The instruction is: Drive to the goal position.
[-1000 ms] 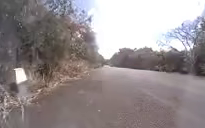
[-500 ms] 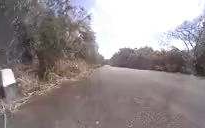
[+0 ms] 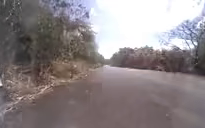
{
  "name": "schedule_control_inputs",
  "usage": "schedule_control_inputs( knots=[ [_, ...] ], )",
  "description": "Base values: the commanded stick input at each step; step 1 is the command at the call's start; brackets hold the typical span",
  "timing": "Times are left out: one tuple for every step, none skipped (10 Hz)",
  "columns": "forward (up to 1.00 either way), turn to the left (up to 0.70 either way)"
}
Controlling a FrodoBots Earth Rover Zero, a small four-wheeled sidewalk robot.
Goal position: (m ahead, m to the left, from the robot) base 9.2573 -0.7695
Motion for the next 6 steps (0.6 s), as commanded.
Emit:
schedule_control_inputs(
  knots=[
    [0.50, 0.00],
    [0.50, 0.00],
    [0.50, 0.00],
    [0.50, 0.00],
    [0.50, 0.00],
    [0.50, 0.00]
  ],
)
